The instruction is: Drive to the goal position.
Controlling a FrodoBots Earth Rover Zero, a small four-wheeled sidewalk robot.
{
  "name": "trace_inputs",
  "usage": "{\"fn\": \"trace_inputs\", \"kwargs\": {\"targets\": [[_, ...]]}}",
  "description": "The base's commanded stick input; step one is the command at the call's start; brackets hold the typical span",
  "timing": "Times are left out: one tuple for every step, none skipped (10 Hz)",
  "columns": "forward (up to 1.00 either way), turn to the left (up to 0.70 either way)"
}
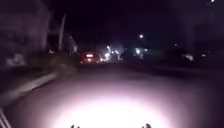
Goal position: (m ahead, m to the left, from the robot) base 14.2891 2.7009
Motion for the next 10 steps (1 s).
{"fn": "trace_inputs", "kwargs": {"targets": [[0.85, 0.0], [0.85, 0.0], [0.85, 0.0], [0.85, 0.0], [0.85, -0.06], [0.85, -0.24], [0.85, -0.2], [0.85, 0.0], [0.85, 0.0], [0.85, 0.0]]}}
